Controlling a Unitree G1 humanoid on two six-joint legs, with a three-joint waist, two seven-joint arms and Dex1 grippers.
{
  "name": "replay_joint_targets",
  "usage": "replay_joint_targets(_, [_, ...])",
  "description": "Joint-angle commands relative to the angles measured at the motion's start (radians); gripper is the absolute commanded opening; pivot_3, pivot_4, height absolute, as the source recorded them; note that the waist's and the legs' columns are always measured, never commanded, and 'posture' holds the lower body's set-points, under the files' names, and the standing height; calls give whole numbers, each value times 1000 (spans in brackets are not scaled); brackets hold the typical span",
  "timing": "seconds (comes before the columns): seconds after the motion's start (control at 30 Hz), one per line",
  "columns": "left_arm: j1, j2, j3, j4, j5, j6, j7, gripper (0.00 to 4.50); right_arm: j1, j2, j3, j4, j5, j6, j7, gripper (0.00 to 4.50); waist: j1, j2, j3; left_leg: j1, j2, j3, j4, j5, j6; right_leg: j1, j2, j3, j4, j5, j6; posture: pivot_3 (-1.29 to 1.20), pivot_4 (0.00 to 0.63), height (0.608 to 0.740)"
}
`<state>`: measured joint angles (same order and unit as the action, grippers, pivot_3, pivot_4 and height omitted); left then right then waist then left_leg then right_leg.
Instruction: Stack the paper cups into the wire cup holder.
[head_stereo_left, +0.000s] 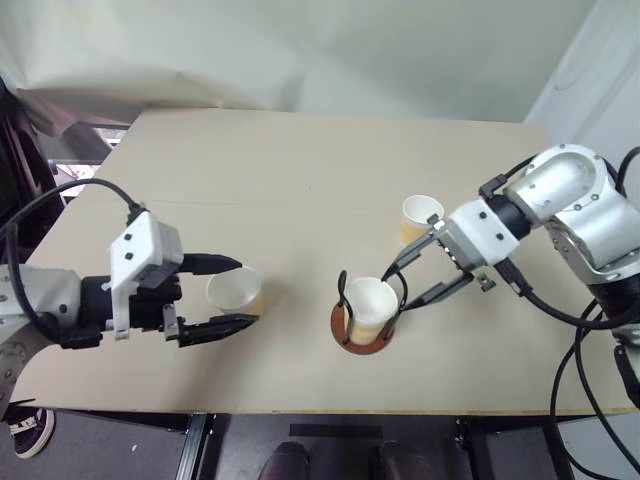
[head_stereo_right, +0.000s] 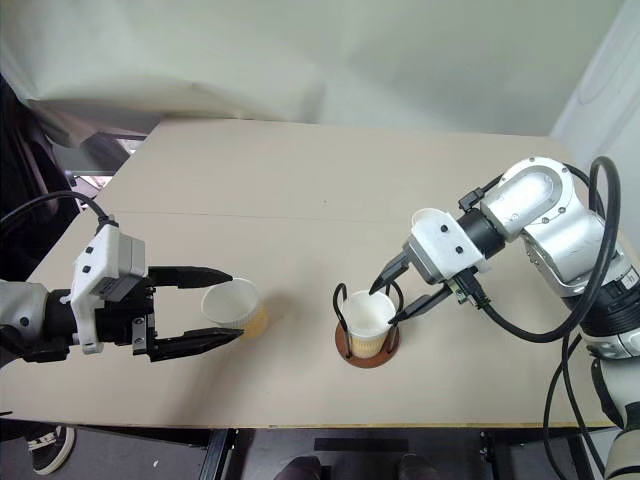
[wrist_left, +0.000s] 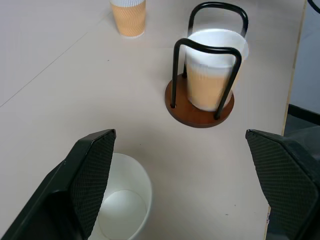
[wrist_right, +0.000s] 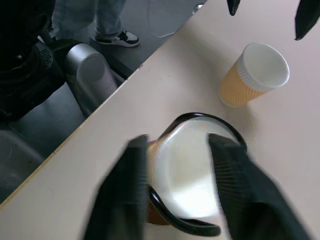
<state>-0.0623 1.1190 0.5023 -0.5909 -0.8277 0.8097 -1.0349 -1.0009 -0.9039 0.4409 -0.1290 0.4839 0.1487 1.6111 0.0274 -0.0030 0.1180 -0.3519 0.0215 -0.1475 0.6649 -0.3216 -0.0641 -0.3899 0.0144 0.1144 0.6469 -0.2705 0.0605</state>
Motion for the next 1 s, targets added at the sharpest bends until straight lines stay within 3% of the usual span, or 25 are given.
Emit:
replay_joint_targets(0.03, [-4,10,42,-18,-14,-1,7,4473,-33,4,-20,2,-5,-11,3,3476,0,0,0,0,0,0,0,0,0,0,0,0,0,0,0,0,150,740])
replay_joint_targets(0.13, [-5,12,42,-16,-14,-2,8,4473,-74,31,-54,127,-68,-34,-3,4466,-1,0,0,0,0,0,0,0,0,0,0,0,0,0,0,0,150,740])
replay_joint_targets(0.3, [-6,14,41,-15,-13,-5,8,4473,-221,148,-61,602,-310,-202,-168,4466,-2,0,0,1,9,-4,0,0,0,-2,-2,0,2,1,-2,0,150,740])
replay_joint_targets(0.47, [5,15,61,-27,-20,3,9,4473,-285,215,-44,920,-458,-361,-204,4466,7,0,0,0,9,-6,-2,-1,-1,-4,-1,-2,4,1,-5,0,150,740])
replay_joint_targets(0.73, [49,8,114,-59,-31,23,20,4473,-328,261,-68,1135,-564,-462,-210,4466,13,0,0,-9,9,-4,-2,1,-5,-10,0,-3,6,2,-6,0,150,740])
replay_joint_targets(1.0, [80,5,150,-83,-46,37,32,4473,-337,256,-77,1206,-619,-501,-207,4466,18,0,0,-9,10,-3,-1,2,-7,-10,0,-2,7,2,-7,0,150,740])
